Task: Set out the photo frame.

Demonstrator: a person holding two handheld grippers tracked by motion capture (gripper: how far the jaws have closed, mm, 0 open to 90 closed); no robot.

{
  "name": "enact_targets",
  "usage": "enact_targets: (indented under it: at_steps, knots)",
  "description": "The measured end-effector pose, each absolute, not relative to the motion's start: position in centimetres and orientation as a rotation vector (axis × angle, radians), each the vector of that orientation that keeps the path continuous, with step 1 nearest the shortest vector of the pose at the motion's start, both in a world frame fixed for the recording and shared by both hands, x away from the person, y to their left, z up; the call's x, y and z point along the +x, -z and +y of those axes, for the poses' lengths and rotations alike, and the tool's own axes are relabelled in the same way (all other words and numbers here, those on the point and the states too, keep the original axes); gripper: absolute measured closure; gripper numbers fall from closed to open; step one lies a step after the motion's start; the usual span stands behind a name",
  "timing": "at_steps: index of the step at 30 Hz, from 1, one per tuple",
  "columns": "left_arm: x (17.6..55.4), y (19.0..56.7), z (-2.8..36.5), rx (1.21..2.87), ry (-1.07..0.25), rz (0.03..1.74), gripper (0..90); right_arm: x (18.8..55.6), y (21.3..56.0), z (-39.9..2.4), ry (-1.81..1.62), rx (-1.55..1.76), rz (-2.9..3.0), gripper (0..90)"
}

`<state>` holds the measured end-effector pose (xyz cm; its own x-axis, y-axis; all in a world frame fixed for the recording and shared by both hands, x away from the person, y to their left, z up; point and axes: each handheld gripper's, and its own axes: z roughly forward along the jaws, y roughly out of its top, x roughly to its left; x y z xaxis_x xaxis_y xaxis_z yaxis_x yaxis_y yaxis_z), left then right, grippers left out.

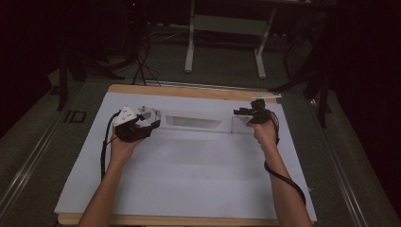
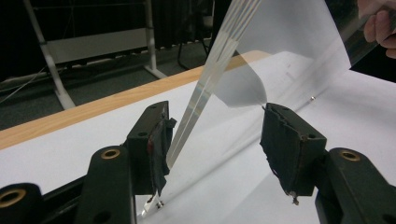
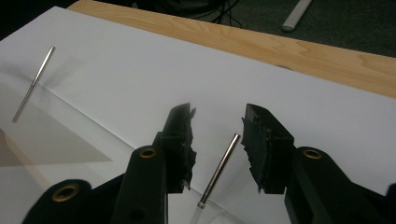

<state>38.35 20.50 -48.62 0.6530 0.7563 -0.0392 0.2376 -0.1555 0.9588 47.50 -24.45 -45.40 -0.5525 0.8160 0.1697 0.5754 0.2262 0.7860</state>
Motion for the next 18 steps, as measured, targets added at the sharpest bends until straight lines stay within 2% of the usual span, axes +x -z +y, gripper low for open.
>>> enact_targets:
  at_steps: [18]
  knots:
    - [39.4, 48.4, 20.6, 1.69, -0.554, 0.824, 45.1, 46.8, 44.9, -25.3, -1.23, 1.259, 2.218, 66.1]
